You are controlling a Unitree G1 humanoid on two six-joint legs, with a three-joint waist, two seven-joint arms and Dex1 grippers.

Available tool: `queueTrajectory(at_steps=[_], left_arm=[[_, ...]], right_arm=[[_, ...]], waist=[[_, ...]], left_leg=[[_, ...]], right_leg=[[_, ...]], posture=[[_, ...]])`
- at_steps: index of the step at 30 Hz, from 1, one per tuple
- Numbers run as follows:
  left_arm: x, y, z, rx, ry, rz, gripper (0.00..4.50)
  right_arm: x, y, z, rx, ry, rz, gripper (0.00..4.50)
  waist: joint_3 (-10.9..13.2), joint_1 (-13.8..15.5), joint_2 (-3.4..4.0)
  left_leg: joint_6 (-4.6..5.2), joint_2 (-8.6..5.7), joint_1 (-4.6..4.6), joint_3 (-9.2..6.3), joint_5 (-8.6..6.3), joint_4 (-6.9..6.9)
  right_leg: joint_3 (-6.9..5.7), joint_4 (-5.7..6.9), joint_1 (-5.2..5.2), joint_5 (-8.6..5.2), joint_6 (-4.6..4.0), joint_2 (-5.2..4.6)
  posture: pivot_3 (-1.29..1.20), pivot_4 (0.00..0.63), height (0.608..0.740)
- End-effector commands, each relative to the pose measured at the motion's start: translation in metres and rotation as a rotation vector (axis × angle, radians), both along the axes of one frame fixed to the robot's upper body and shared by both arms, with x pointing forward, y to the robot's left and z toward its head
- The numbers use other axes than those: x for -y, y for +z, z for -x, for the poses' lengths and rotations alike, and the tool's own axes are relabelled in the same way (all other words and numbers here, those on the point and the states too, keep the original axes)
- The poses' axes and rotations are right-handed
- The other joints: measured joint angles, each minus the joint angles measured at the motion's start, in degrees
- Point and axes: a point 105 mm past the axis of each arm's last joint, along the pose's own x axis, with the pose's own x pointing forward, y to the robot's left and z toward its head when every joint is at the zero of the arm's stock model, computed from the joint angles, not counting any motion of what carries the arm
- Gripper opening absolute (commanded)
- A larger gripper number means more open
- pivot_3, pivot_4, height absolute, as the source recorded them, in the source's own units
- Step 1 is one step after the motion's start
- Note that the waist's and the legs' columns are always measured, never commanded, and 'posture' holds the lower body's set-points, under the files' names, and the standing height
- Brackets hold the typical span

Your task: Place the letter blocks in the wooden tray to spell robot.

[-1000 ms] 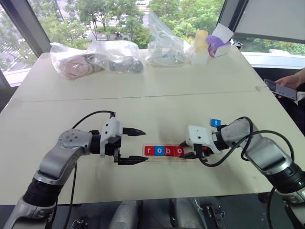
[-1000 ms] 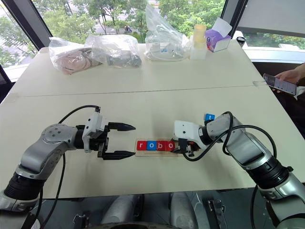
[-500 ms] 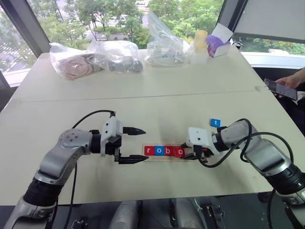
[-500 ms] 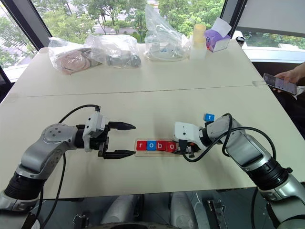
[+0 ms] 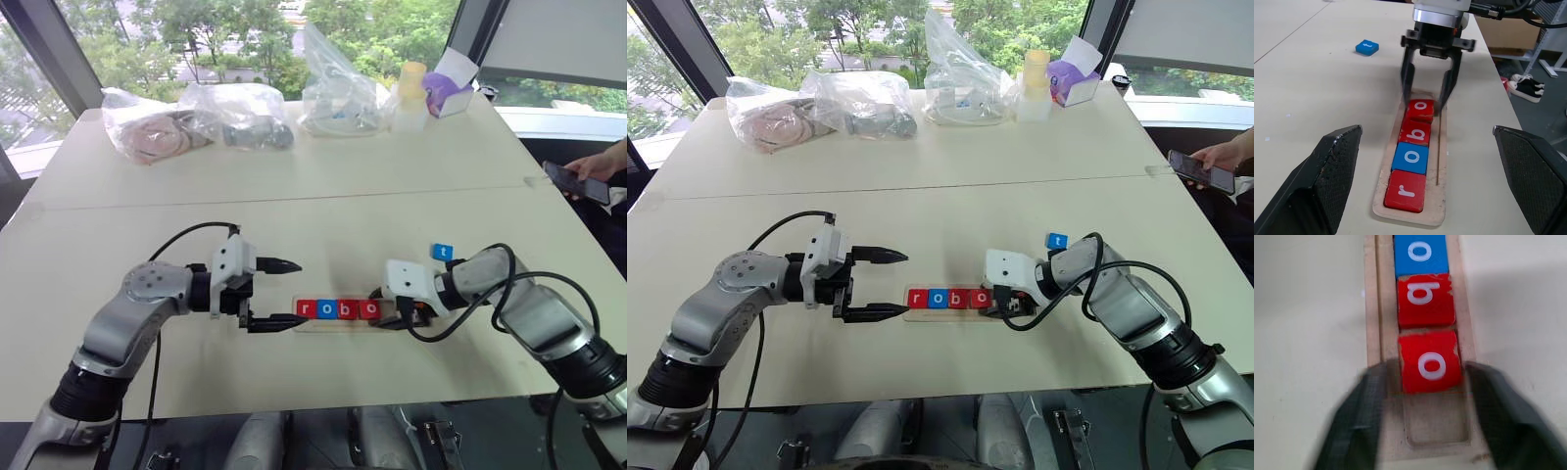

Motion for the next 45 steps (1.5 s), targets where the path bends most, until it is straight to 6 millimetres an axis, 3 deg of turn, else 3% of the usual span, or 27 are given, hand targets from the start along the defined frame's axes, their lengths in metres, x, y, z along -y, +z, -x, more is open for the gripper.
queueTrajectory(at_steps=[1,17,23,31,36,39,41,45], left_arm=[[0.006,0.013,0.003,0.041,-0.024,0.026,4.50],[0.020,0.032,0.003,0.045,-0.029,0.041,4.50],[0.022,0.035,0.002,0.042,-0.030,0.041,4.50],[0.022,0.034,0.002,0.038,-0.031,0.043,4.50],[0.017,0.030,0.005,0.026,-0.037,0.037,4.50],[0.014,0.025,0.009,0.010,-0.050,0.034,4.50],[0.013,0.024,0.010,0.009,-0.049,0.035,4.50],[0.009,0.014,0.009,0.005,-0.039,0.036,4.50]], right_arm=[[-0.003,0.008,-0.003,0.029,0.011,-0.006,4.46],[-0.001,0.015,-0.026,0.114,-0.068,-0.041,4.46],[-0.008,0.025,-0.027,0.116,-0.075,-0.090,4.46],[0.000,0.031,-0.018,0.101,-0.077,-0.087,4.46],[0.021,0.043,-0.021,0.147,-0.154,-0.085,4.46],[0.059,0.068,-0.054,0.274,-0.458,-0.163,4.46],[0.069,0.073,-0.062,0.310,-0.541,-0.187,4.46],[0.115,0.075,-0.088,0.378,-0.947,-0.225,4.46]], waist=[[0.00,0.01,0.00],[0.00,-0.13,-0.01],[0.00,-0.07,-0.01],[0.00,-0.01,-0.02],[0.00,0.02,-0.02],[0.00,-0.11,-0.02],[0.00,0.04,-0.02],[-0.01,-0.12,-0.02]], left_leg=[[0.00,0.00,0.00,0.00,0.00,0.00],[-0.02,0.00,0.01,0.00,0.01,0.01],[-0.03,0.00,0.01,-0.01,0.02,0.01],[-0.03,-0.02,0.01,-0.01,0.02,0.01],[-0.03,-0.01,0.01,-0.01,0.02,0.01],[-0.03,-0.01,0.01,0.03,0.02,0.00],[-0.04,-0.01,0.02,0.02,0.03,0.01],[-0.04,0.00,0.02,0.02,0.03,0.00]], right_leg=[[0.00,0.00,0.00,0.00,0.00,0.00],[0.00,0.02,0.00,0.01,0.00,0.02],[0.01,0.04,0.00,0.01,0.00,0.03],[0.00,0.04,0.00,0.01,0.00,0.02],[0.00,0.04,0.01,0.01,0.00,0.02],[0.04,0.04,-0.01,0.01,0.00,0.01],[0.04,0.05,-0.01,0.01,-0.02,0.02],[0.05,0.05,-0.01,0.02,-0.04,0.02]], posture=[[0.00,0.150,0.740],[0.00,0.150,0.740],[0.00,0.150,0.740],[0.00,0.150,0.740],[0.00,0.150,0.740],[0.00,0.150,0.740],[0.00,0.150,0.740],[0.00,0.150,0.740]])
